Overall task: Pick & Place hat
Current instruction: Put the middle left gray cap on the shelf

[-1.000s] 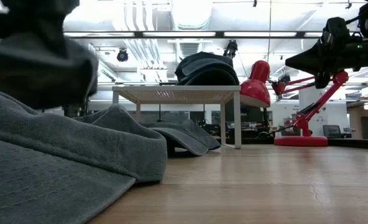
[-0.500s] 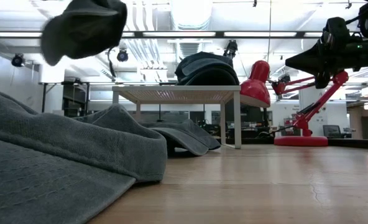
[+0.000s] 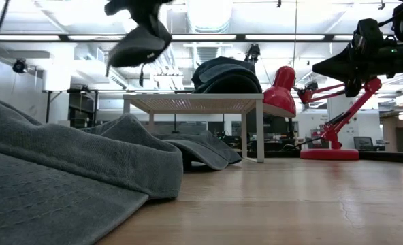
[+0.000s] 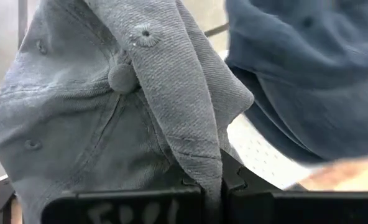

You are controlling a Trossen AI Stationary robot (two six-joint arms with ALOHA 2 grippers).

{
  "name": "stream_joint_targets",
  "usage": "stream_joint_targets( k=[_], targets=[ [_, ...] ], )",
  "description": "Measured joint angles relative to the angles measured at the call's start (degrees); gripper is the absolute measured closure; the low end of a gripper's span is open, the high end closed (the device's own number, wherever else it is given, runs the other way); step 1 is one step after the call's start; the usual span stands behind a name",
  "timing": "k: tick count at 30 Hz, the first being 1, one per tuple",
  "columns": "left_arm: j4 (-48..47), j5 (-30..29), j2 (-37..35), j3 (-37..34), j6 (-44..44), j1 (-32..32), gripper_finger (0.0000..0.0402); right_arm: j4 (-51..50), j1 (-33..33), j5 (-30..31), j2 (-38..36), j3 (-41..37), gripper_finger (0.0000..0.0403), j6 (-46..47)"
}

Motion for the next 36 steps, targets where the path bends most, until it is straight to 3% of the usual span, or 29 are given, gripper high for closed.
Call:
stream_joint_targets(
  k=[8, 17, 36],
  targets=[
    [-0.1, 10.2, 10.6, 7.7, 7.5, 10.1, 0.0401, 0.0, 0.0, -0.1, 0.0, 0.0, 0.0376, 0.0],
    [-1.0, 10.7, 18.3, 13.1, 9.6, 11.7, 0.0401, -0.1, 0.0, -0.1, 0.0, 0.0, 0.0376, 0.0],
    [3.1, 16.1, 19.2, 13.1, 6.4, 11.8, 0.0401, -0.1, 0.0, 0.0, 0.1, 0.0, 0.0376, 0.0]
  ],
)
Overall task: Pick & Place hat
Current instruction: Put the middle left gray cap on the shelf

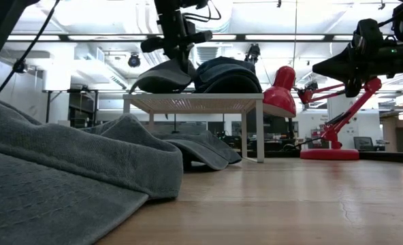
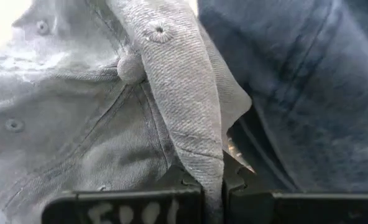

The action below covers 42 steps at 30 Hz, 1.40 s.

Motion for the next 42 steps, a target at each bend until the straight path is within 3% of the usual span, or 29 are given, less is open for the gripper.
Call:
stream_joint_targets(
  k=[16, 34, 42],
  targets=[
    [0.7, 0.6, 0.2, 0.0, -1.8, 0.0, 0.0389, 0.0, 0.0, 0.0, 0.0, 0.0, 0.0376, 0.0],
    [2.2, 2.0, 0.1, 0.0, 0.2, 0.0, 0.0265, 0.0, 0.0, 0.0, 0.0, 0.0, 0.0376, 0.0],
    [2.0, 2.0, -0.3, 1.0, 1.2, 0.0, 0.0246, 0.0, 0.0, 0.0, 0.0, 0.0, 0.0376, 0.0]
  ],
)
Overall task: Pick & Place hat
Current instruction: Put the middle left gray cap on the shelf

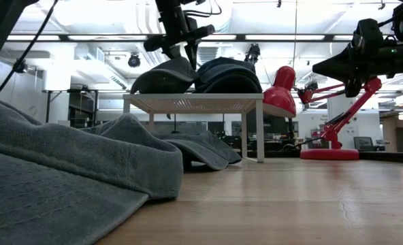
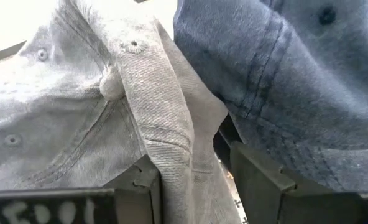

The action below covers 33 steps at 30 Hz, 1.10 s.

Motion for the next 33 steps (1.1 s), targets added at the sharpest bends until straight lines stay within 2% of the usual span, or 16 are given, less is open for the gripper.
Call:
stream_joint_targets(
  k=[18, 33],
  targets=[
    [-0.2, 0.0, -0.1, 0.4, 2.0, 0.0, 0.0245, 0.0, 0.0, 0.0, 0.0, 0.0, 0.0376, 0.0],
    [-1.9, 0.7, 0.0, -1.4, 0.4, 0.0, 0.0252, 0.0, 0.0, 0.0, 0.0, 0.0, 0.0376, 0.0]
  ],
)
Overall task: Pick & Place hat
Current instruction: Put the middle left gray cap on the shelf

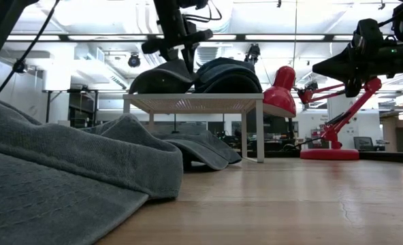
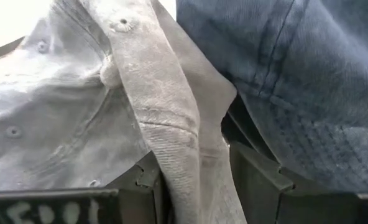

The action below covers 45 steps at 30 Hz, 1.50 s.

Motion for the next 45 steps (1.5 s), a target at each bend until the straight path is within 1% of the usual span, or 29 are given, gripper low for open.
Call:
stream_joint_targets(
  k=[7, 10, 16, 31, 41, 45],
  targets=[
    [2.1, 2.1, 0.1, -2.5, -0.7, 0.0, 0.0252, 0.0, 0.0, 0.0, 0.0, 0.0, 0.0376, 0.8],
    [3.9, 2.1, 0.1, -2.5, -0.7, -0.1, 0.0252, 0.0, 0.0, 0.0, 0.0, 0.0, 0.0376, 1.1],
    [4.2, 2.1, 0.1, -1.5, 0.5, -0.2, 0.0252, 0.0, 0.0, 0.0, 0.0, 0.0, 0.0376, 1.1],
    [3.5, 1.7, 0.1, -1.4, 10.1, 0.9, 0.0252, 0.0, 0.0, 0.0, 0.0, 0.0, 0.0376, 1.1],
    [2.6, 1.5, 0.1, -1.4, 18.2, 2.0, 0.0252, 0.0, 0.0, 0.0, 0.0, 0.0, 0.0376, 1.1],
    [3.1, 1.3, 0.1, -1.4, 19.9, 2.6, 0.0252, 0.0, 0.0, 0.0, 0.0, 0.0, 0.0376, 1.1]
  ],
)
